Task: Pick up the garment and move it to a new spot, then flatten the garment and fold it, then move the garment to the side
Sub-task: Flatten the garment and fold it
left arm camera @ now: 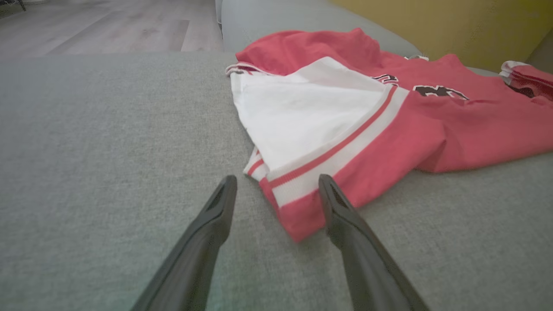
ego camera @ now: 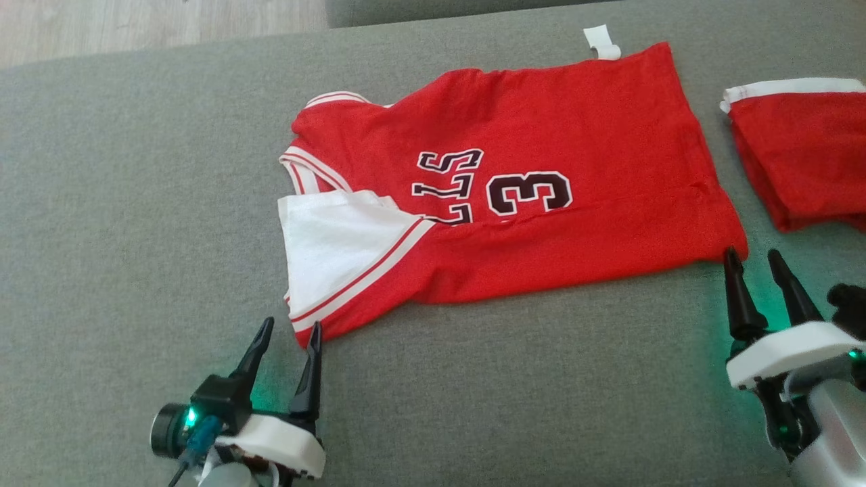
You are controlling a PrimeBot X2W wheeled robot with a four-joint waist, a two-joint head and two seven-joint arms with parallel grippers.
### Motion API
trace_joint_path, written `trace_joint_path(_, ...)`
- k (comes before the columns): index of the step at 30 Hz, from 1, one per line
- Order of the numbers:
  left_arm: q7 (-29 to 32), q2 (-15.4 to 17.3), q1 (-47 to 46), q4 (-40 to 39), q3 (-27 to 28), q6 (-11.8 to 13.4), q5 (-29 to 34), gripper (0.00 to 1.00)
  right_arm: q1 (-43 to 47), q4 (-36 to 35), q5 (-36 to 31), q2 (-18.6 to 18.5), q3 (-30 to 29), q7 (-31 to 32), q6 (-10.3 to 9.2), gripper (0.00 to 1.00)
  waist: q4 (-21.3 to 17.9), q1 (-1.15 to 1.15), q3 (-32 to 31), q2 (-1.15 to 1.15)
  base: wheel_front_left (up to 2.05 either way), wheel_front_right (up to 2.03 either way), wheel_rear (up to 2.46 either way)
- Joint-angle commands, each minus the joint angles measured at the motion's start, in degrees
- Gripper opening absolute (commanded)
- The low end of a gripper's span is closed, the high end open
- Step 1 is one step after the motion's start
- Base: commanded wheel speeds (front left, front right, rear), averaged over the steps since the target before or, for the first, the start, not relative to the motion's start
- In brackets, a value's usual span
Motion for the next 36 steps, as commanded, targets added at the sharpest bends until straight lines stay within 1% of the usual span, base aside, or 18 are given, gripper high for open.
trace_joint_path(1,-0.55,0.21,-1.57,-1.12,2.6,0.44,-0.44,1.0,0.55,-2.08,-0.04,-0.64,-0.19,-0.76,0.36,1.0,-0.28,0.01,-0.48,0.0,0.0,0.0,0.0)
trace_joint_path(5,-0.47,-0.35,-0.59,2.43,3.15,0.34,-1.69,1.0,1.74,-2.74,-1.09,-0.09,-1.17,-0.78,0.36,1.0,-0.71,0.01,-0.91,0.0,0.0,0.0,0.0)
trace_joint_path(7,0.87,-0.63,-1.3,5.57,3.11,0.03,-2.47,1.0,1.9,-2.42,-1.85,0.21,-1.46,-0.78,0.36,1.0,-0.96,0.01,-1.01,0.0,0.0,0.0,0.0)
trace_joint_path(8,1.58,-0.71,-1.66,6.51,2.92,-0.29,-2.68,0.87,1.77,-2.04,-2.06,0.29,-1.54,-0.79,0.36,1.0,-1.01,0.01,-0.99,0.0,0.0,0.0,0.0)
trace_joint_path(9,2.24,-0.77,-2.03,7.31,2.6,-0.81,-2.85,0.52,1.54,-1.55,-2.27,0.37,-1.56,-0.77,0.36,1.0,-1.05,0.01,-0.95,0.0,0.0,0.0,0.0)
trace_joint_path(10,2.85,-0.85,-2.38,8.01,2.18,-1.5,-3.0,0.32,1.19,-0.95,-2.46,0.47,-1.61,-0.63,0.36,1.0,-1.06,0.01,-0.89,0.0,0.0,0.0,0.0)
trace_joint_path(11,3.21,-0.94,-2.76,8.54,1.84,-2.12,-3.12,0.0,0.76,-0.21,-2.67,0.61,-1.73,-0.4,0.36,1.0,-1.03,0.01,-0.82,0.0,0.0,0.0,0.0)
trace_joint_path(12,3.74,-1.04,-3.07,9.0,1.36,-2.78,-3.17,0.0,0.25,0.58,-2.91,0.81,-1.87,-0.15,0.36,1.0,-0.99,0.01,-0.77,0.0,0.0,0.0,0.0)
trace_joint_path(16,3.96,-0.99,-4.02,9.53,0.45,-3.71,-2.9,0.0,-1.6,3.18,-3.69,1.23,-2.29,0.51,0.36,1.0,-0.7,0.01,-0.51,0.0,0.0,0.0,0.0)
trace_joint_path(23,2.74,-0.03,-5.19,8.9,-0.34,-3.03,-1.46,0.0,-5.59,8.31,-4.88,1.12,-1.73,1.93,0.36,1.0,0.4,0.01,-0.12,0.0,0.0,0.0,0.0)
trace_joint_path(24,2.62,0.09,-5.27,8.81,-0.37,-2.9,-1.35,0.0,-5.94,8.87,-4.86,1.06,-1.26,2.39,0.36,0.87,0.55,0.01,-0.11,0.0,0.0,0.0,0.0)
trace_joint_path(25,2.51,0.2,-5.31,8.71,-0.41,-2.84,-1.3,0.0,-6.21,9.38,-4.63,1.02,-0.76,2.97,0.36,0.49,0.69,0.01,-0.1,0.0,0.0,0.0,0.0)
trace_joint_path(27,2.27,0.32,-5.37,8.42,-0.46,-2.68,-1.23,0.0,-6.41,10.7,-4.22,0.67,0.05,4.21,0.36,0.0,0.99,0.01,-0.09,0.0,0.0,0.0,0.0)
trace_joint_path(31,1.95,0.49,-5.08,7.61,-0.68,-2.24,-1.07,0.0,-6.34,12.38,-3.4,-0.19,0.84,5.6,0.36,0.0,1.4,0.01,-0.22,0.0,0.0,0.0,0.0)
trace_joint_path(36,1.63,1.35,-3.45,5.4,-0.9,-1.12,-0.59,0.0,-5.17,12.14,-3.73,-2.0,1.44,4.19,0.36,0.0,1.6,0.01,-0.71,0.0,0.0,0.0,0.0)
